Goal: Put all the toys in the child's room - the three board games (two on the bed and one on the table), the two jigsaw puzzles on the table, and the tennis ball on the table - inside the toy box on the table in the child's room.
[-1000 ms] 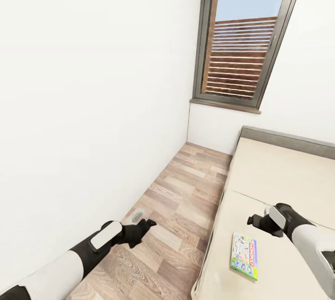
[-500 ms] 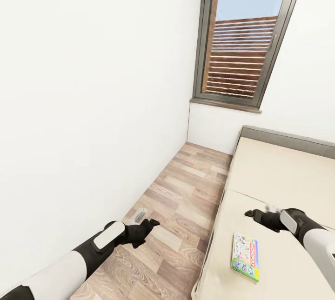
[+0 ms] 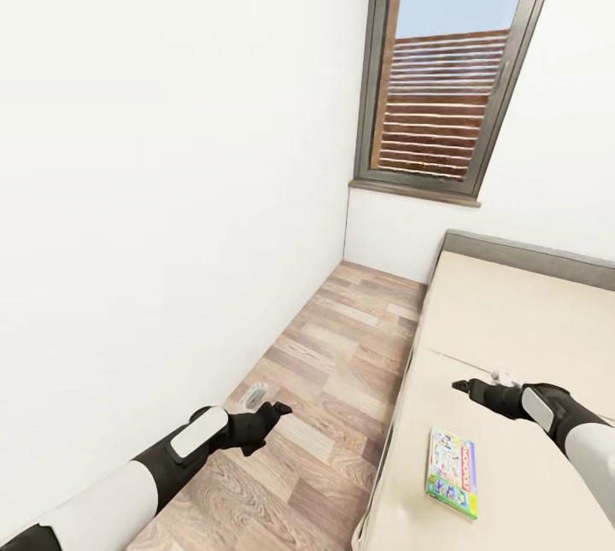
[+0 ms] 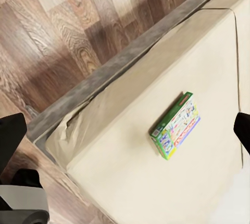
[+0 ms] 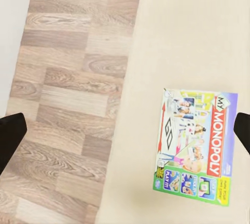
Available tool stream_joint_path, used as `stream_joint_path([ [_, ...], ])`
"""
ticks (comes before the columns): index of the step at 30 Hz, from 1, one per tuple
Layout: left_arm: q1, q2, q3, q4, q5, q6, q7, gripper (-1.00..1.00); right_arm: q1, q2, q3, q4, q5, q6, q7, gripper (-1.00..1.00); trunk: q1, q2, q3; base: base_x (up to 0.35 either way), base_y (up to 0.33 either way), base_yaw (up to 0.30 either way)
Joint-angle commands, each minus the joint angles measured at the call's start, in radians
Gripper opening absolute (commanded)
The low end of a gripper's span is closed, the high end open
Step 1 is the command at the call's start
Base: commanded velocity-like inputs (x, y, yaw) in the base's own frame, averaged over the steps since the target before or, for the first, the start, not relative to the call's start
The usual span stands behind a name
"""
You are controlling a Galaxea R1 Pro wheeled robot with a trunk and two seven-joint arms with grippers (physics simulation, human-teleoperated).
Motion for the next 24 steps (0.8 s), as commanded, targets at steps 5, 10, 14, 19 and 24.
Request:
stream_joint_path([
  [5,-0.001,0.000,-0.005,-0.003,0.010,-0.003,0.007,1.00,0.000,0.001,-0.010,-0.002,-0.003,0.020,-0.004,1.00,0.020,-0.037,-0.011,0.000,0.000,-0.071],
  [10,-0.001,0.000,-0.005,-0.003,0.010,-0.003,0.007,1.00,-0.002,0.000,-0.014,-0.002,-0.009,0.029,-0.088,1.00,0.039,-0.072,-0.019,0.000,0.000,-0.114],
  [14,-0.001,-0.004,-0.006,-0.003,0.008,-0.003,0.007,1.00,-0.002,0.001,-0.013,-0.002,-0.008,0.048,-0.102,1.00,0.054,-0.100,-0.025,0.000,0.000,-0.120],
  [19,-0.001,-0.007,-0.008,-0.003,0.003,-0.016,0.012,1.00,-0.002,0.002,-0.009,-0.002,-0.007,0.121,-0.112,1.00,0.073,-0.135,-0.033,0.000,0.000,-0.120],
  [24,0.000,-0.009,-0.008,-0.002,-0.001,-0.036,0.018,1.00,-0.002,0.002,-0.012,0.000,-0.008,0.137,-0.122,1.00,0.092,-0.170,-0.040,0.000,0.000,-0.118],
])
